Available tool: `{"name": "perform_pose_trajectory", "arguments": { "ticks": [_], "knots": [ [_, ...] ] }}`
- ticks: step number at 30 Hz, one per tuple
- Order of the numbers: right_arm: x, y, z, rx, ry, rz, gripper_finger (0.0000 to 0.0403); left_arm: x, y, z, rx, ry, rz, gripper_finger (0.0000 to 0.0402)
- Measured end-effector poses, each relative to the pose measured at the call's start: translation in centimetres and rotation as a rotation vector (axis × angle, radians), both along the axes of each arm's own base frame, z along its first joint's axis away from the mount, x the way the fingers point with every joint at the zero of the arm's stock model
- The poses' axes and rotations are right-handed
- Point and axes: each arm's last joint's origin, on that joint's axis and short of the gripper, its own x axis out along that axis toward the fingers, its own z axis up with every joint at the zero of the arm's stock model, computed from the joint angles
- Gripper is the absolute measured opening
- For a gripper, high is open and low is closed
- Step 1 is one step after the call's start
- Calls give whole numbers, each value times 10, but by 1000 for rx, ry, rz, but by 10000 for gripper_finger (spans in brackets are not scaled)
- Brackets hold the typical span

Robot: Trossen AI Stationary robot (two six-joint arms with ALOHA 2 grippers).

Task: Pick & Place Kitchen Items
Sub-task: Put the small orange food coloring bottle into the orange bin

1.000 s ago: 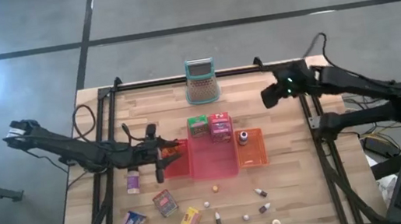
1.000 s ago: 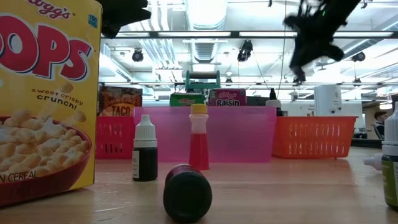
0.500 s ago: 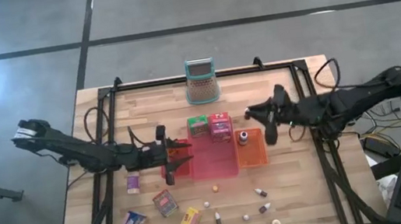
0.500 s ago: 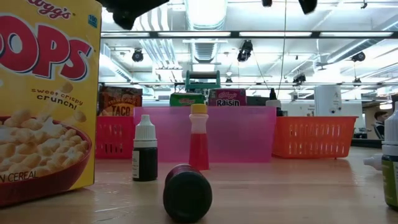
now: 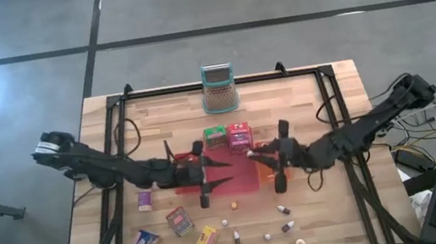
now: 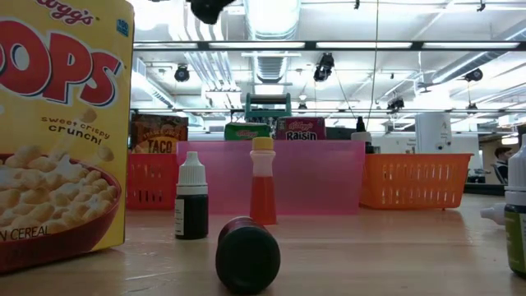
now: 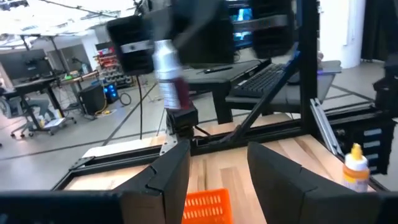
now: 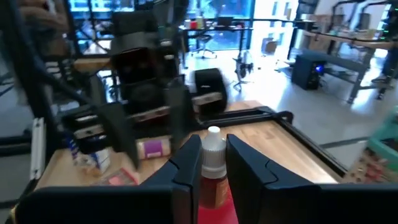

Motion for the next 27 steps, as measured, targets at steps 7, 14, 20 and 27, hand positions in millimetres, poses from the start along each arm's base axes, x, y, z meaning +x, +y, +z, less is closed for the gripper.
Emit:
{"name": "perform_pose_trajectory", "arguments": {
  "ticks": [7, 14, 20, 27],
  "knots": [
    [9, 20, 1, -35, 7, 49, 76, 20, 6, 2, -49, 1, -10, 168],
    [17, 27, 2, -72, 19, 62, 53, 28, 4, 6, -51, -10, -74, 168],
    [18, 28, 2, -78, 22, 63, 66, 28, 3, 7, -49, -13, -120, 168],
    [18, 28, 2, -76, 21, 62, 76, 31, 2, 21, -50, -53, -140, 168]
  ]
}}
